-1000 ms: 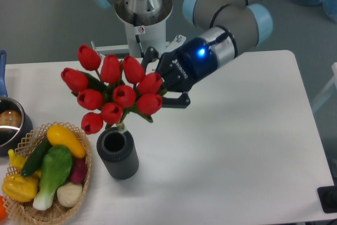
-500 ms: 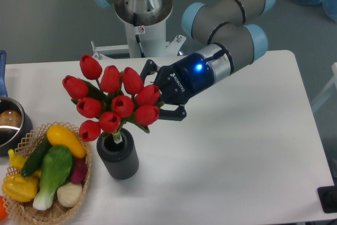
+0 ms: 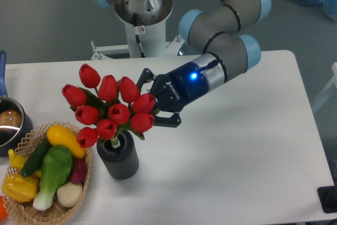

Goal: Insert the flowers into the vase
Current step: 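Lower the tulip stems down into the vase opening, then open the gripper to release the tulips and pull back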

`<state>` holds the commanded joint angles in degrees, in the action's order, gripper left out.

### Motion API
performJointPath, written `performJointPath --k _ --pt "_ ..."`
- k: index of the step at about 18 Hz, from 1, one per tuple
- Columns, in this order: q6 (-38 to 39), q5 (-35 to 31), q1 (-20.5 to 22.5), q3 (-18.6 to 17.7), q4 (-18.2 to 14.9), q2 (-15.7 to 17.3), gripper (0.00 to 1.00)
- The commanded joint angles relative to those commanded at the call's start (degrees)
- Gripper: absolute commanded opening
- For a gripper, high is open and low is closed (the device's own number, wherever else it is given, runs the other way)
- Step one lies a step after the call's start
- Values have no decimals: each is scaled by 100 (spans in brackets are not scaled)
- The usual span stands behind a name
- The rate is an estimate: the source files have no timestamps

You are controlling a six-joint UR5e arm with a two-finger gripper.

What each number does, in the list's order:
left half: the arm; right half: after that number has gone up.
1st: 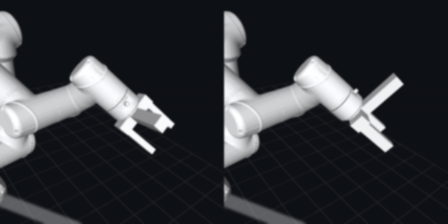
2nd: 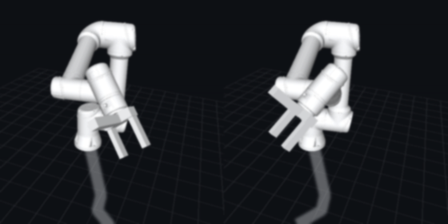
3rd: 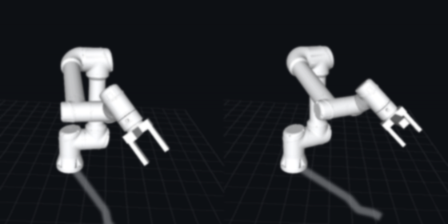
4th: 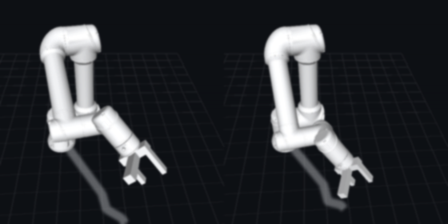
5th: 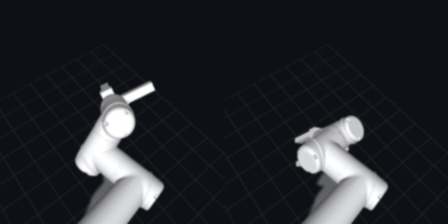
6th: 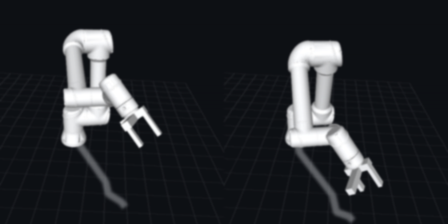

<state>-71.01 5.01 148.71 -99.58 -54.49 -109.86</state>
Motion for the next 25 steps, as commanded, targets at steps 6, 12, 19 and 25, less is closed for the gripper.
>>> performJointPath --k 6,12,19,25 --pt "-343 -360 -88 -246 18 -123 0" --pt "-379 -641 -115 -431 44 -167 4" --pt "-765 -668 -115 -642 44 -237 31" --pt "-818 -659 -88 -686 44 -246 100"
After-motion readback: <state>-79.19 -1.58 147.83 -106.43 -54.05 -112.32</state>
